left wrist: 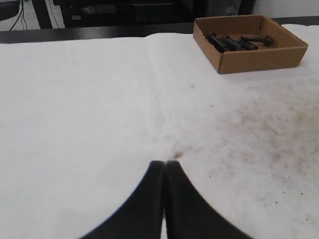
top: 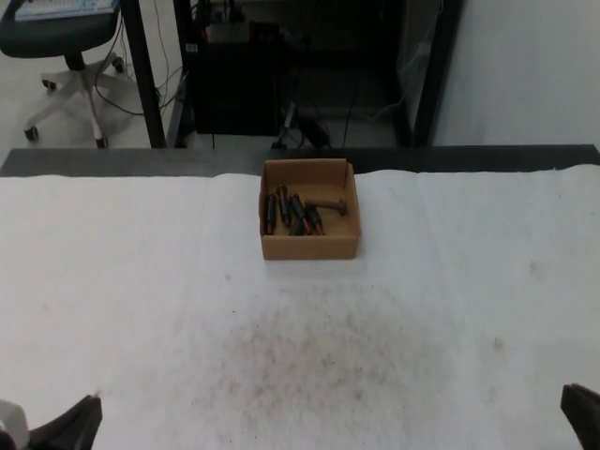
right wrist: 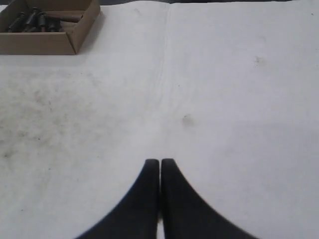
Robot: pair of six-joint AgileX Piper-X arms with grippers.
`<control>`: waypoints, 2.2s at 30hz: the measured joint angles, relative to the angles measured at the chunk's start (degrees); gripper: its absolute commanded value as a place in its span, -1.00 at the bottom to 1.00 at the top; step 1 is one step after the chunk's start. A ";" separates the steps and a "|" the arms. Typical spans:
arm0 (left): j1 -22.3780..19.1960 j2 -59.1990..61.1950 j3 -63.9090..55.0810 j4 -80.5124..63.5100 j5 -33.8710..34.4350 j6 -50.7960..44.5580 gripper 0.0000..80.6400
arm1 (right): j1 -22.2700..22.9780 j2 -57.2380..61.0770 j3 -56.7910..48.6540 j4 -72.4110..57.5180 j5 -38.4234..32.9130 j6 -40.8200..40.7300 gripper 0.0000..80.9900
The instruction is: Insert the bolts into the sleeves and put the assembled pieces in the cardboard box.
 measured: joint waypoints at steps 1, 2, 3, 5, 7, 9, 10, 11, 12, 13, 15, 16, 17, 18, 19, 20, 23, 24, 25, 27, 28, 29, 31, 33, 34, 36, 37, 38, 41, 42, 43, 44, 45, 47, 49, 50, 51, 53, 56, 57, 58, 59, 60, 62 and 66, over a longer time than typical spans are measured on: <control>0.00 0.00 0.00 0.67 0.00 0.00 -0.99 | 0.00 0.00 0.91 -1.30 -0.18 1.13 -0.98; 0.00 0.00 0.00 1.77 -0.13 0.00 -0.99 | 0.00 0.00 1.86 -2.24 -0.37 2.33 -0.98; 0.00 0.00 0.00 1.77 -0.15 -0.17 -0.99 | 0.00 0.00 2.96 -2.85 -0.69 3.91 -0.98; 0.00 0.00 0.00 3.39 -0.15 -0.37 -0.99 | 0.00 0.00 4.70 -2.94 -0.93 6.89 -0.98; 0.00 0.00 0.00 5.38 -0.24 -2.31 -0.99 | 0.00 0.00 5.40 -1.81 -0.72 9.74 -0.98; 0.00 0.00 0.00 5.96 -0.24 -4.22 -0.99 | 0.00 0.00 5.46 -1.42 0.06 11.15 -0.98; 0.00 0.00 0.00 6.08 -0.24 -5.16 -0.99 | 0.00 0.00 5.46 -1.43 0.47 11.47 -0.98; 0.00 0.00 0.00 6.51 -0.24 -6.15 -0.99 | 0.00 0.00 5.46 -1.43 0.63 11.63 -0.98; 0.00 0.00 0.00 7.15 -0.24 -7.23 -0.99 | 0.00 0.00 5.46 -1.43 0.79 11.92 -0.98; 0.00 0.00 0.00 7.68 -0.24 -7.93 -0.99 | 0.00 0.00 5.46 -1.43 0.78 12.06 -0.98; 0.00 0.00 0.00 8.14 -0.11 -8.94 -0.99 | 0.00 0.00 5.46 -1.43 0.78 12.17 -0.98; 0.00 0.00 0.00 8.13 -0.11 -9.23 -0.99 | 0.00 0.00 5.46 -1.43 0.78 12.22 -0.98; 0.00 0.00 0.00 8.13 -0.11 -9.46 -0.99 | 0.00 0.00 5.46 -1.43 0.78 12.19 -0.98; 0.00 0.00 0.00 8.13 -0.11 -9.63 -0.99 | 0.00 0.00 5.46 -1.43 0.78 12.19 -0.98; 0.00 0.00 0.00 8.13 -0.11 -10.16 -0.99 | 0.00 0.00 5.46 -1.43 0.78 12.19 -0.98; 0.00 0.00 0.00 8.13 -0.11 -10.19 -0.99 | 0.00 0.00 5.46 -1.43 0.78 12.19 -0.98; 0.00 0.00 0.00 8.13 -0.11 -10.32 -0.99 | 0.00 0.00 5.46 -1.43 0.78 12.19 -0.98; 0.00 0.00 0.00 8.13 -0.11 -10.31 -0.99 | 0.00 0.00 5.46 -1.43 0.78 12.19 -0.98; 0.00 0.00 0.00 8.13 -0.11 -10.31 -0.99 | 0.00 0.00 5.46 -1.43 0.78 12.19 -0.98; 0.00 0.00 0.00 8.13 -0.11 -10.31 -0.99 | 0.00 0.00 5.46 -1.43 0.78 12.19 -0.98; 0.00 0.00 0.00 8.13 -0.11 -10.31 -0.99 | 0.00 0.00 5.46 -1.43 0.78 12.19 -0.98; 0.00 0.00 0.00 8.13 -0.11 -10.31 -0.99 | 0.00 0.00 5.46 -1.43 0.78 12.19 -0.98; 0.00 0.00 0.00 8.13 -0.11 -10.31 -0.99 | 0.00 0.00 5.46 -1.43 0.78 12.19 -0.98; 0.00 0.00 0.00 8.13 -0.11 -10.31 -0.99 | 0.00 0.00 5.46 -1.43 0.78 12.19 -0.98; 0.00 0.00 0.00 8.13 -0.11 -10.31 -0.99 | 0.00 0.00 5.46 -1.43 0.78 12.19 -0.98; 0.00 0.00 0.00 8.13 -0.11 -10.44 -0.99 | 0.00 0.00 5.46 -1.43 0.78 12.19 -0.98; 0.00 0.00 0.00 8.13 -0.11 -10.44 -0.99 | 0.00 0.00 5.46 -1.43 0.78 12.19 -0.98; 0.00 0.00 0.00 8.13 -0.11 -10.44 -0.99 | 0.00 0.00 5.46 -1.43 0.78 12.19 -0.98; 0.00 0.00 0.00 8.13 -0.11 -10.44 -0.99 | 0.00 0.00 5.46 -1.43 0.78 12.19 -0.98; 0.00 0.00 0.00 8.13 -0.11 -10.44 -0.99 | 0.00 0.00 5.46 -1.43 0.78 12.19 -0.98; 0.00 0.00 0.00 8.13 -0.11 -10.44 -0.99 | 0.00 0.00 5.46 -1.43 0.78 12.19 -0.98; 0.00 0.00 0.00 8.13 -0.11 -10.44 -0.99 | 0.00 0.00 5.46 -1.43 0.78 12.19 -0.98; 0.00 0.00 0.00 8.13 -0.11 -10.44 -0.99 | 0.00 0.00 5.46 -1.43 0.78 12.19 -0.98; 0.00 0.00 0.00 8.13 -0.11 -10.44 -0.99 | 0.00 0.00 5.46 -1.43 0.78 12.19 -0.98; 0.00 0.00 0.00 8.13 -0.11 -10.44 -0.99 | 0.00 0.00 5.46 -1.43 0.78 12.19 -0.98; 0.00 0.00 0.00 8.13 -0.11 -10.44 -0.99 | 0.00 0.00 5.46 -1.43 0.78 12.19 -0.98; 0.00 0.00 0.00 8.13 -0.11 -10.44 -0.99 | 0.00 0.00 5.46 -1.43 0.78 12.19 -0.98; 0.00 0.00 0.00 8.13 -0.11 -10.44 -0.99 | 0.00 0.00 5.46 -1.43 0.78 12.19 -0.98; 0.00 0.00 0.00 8.13 -0.11 -10.44 -0.99 | 0.00 0.00 5.46 -1.43 0.92 12.19 -0.98; 0.00 0.00 0.00 8.13 -0.11 -10.44 -0.99 | 0.00 0.00 5.46 -1.43 1.24 11.80 -0.98; 0.00 0.00 0.00 8.13 -0.11 -10.44 -0.99 | 0.00 0.00 5.46 -1.43 1.64 11.15 -0.98; 0.00 0.00 0.00 8.13 -0.11 -10.44 -0.99 | 0.00 0.00 5.46 -1.43 1.94 10.22 -0.98; 0.00 0.00 0.00 8.13 -0.11 -10.44 -0.99 | 0.00 0.00 5.46 -1.43 2.13 8.91 -0.98; 0.00 0.00 0.00 8.13 -0.11 -10.44 -0.99 | 0.00 0.00 5.46 -1.43 2.13 5.47 -0.98; 0.00 0.00 0.00 8.13 -0.11 -10.44 -0.99 | 0.00 0.00 5.46 -1.43 2.13 3.57 -0.98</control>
